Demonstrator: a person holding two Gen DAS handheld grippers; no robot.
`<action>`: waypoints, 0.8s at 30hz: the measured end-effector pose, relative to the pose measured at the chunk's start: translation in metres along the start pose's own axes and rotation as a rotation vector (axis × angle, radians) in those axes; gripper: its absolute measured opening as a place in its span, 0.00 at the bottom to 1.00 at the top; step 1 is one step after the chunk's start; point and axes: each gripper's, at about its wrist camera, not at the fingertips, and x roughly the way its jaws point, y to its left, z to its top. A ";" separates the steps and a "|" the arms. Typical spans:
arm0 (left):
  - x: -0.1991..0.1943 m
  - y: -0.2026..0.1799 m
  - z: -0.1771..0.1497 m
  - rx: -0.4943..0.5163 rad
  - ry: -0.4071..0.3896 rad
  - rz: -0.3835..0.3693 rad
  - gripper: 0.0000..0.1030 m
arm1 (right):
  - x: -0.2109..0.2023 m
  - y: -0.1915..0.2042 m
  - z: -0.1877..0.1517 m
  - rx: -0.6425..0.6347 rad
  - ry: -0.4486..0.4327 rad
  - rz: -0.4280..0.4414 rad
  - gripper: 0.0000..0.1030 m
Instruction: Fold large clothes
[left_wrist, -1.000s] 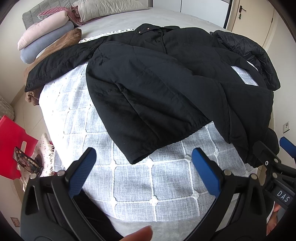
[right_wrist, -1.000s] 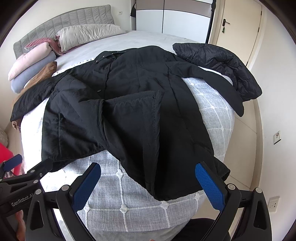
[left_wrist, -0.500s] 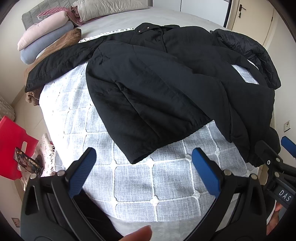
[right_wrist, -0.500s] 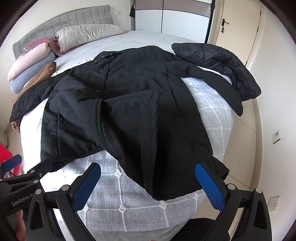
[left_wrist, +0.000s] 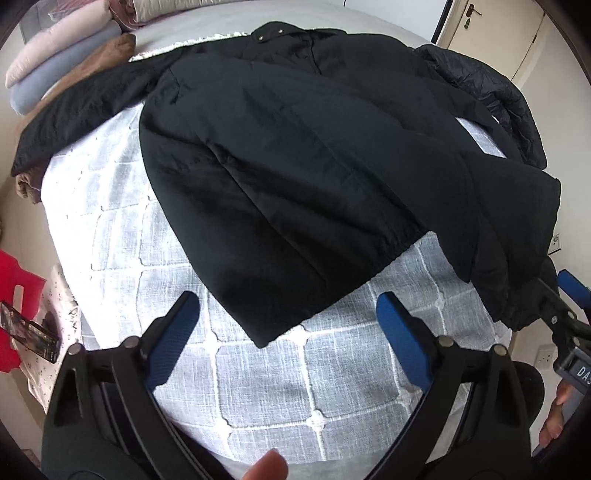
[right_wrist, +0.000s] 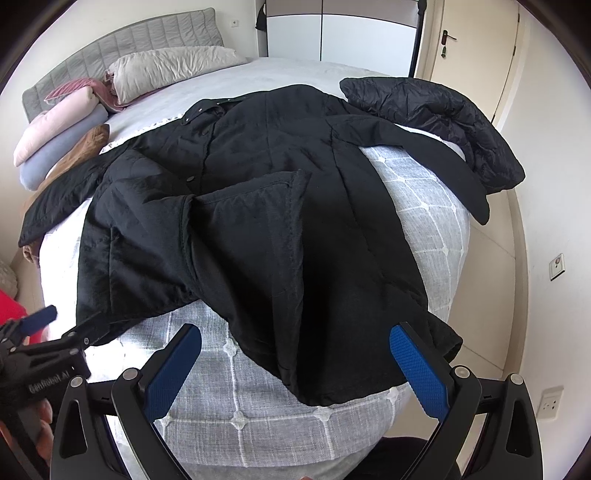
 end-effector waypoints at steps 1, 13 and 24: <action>0.002 0.006 0.003 -0.006 0.004 -0.009 0.92 | 0.001 -0.002 0.001 -0.004 0.003 0.007 1.00; 0.061 0.046 0.019 -0.174 0.106 -0.255 0.63 | -0.014 -0.069 0.019 0.062 -0.021 0.158 1.00; -0.074 0.092 0.008 -0.156 -0.233 -0.246 0.06 | -0.005 -0.095 0.024 0.079 0.017 0.124 1.00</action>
